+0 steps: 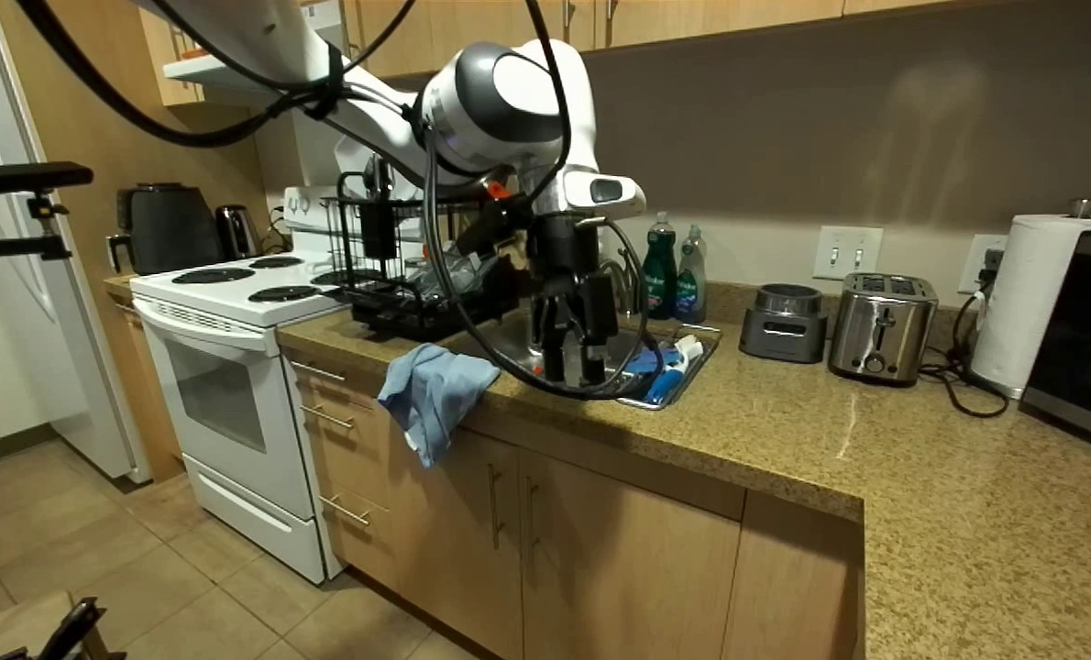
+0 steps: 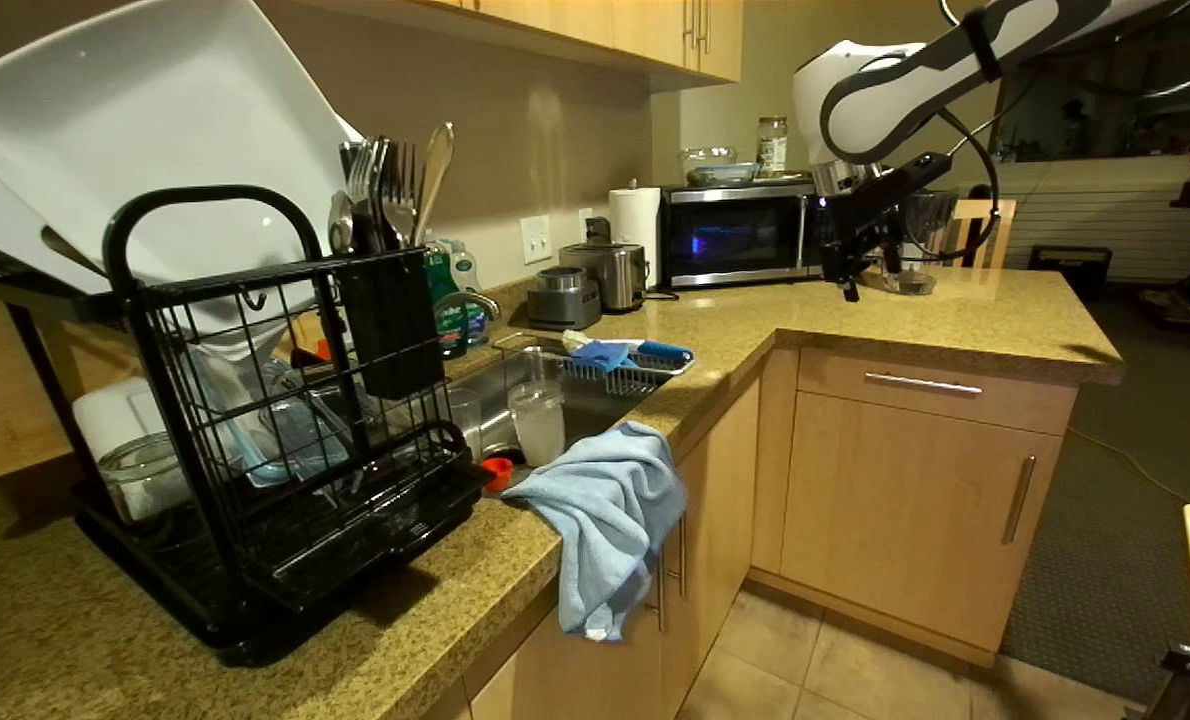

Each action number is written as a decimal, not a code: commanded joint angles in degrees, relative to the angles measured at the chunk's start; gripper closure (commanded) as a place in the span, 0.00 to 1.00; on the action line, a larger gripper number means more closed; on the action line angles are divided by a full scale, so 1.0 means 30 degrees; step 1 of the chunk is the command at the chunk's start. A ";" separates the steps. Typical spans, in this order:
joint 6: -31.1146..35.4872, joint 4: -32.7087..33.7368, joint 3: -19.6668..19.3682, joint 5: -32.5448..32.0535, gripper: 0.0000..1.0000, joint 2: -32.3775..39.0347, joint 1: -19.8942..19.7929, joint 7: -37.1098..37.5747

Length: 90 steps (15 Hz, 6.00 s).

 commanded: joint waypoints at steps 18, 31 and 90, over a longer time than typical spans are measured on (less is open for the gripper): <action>0.0204 0.0763 -0.0191 -0.1254 0.00 0.1200 -0.0383 -0.1481; -0.0025 0.0936 -0.0342 -0.2453 0.00 0.1377 -0.0332 -0.1011; 0.4766 0.0859 -0.1229 0.1527 0.00 0.6069 -0.1798 -0.2061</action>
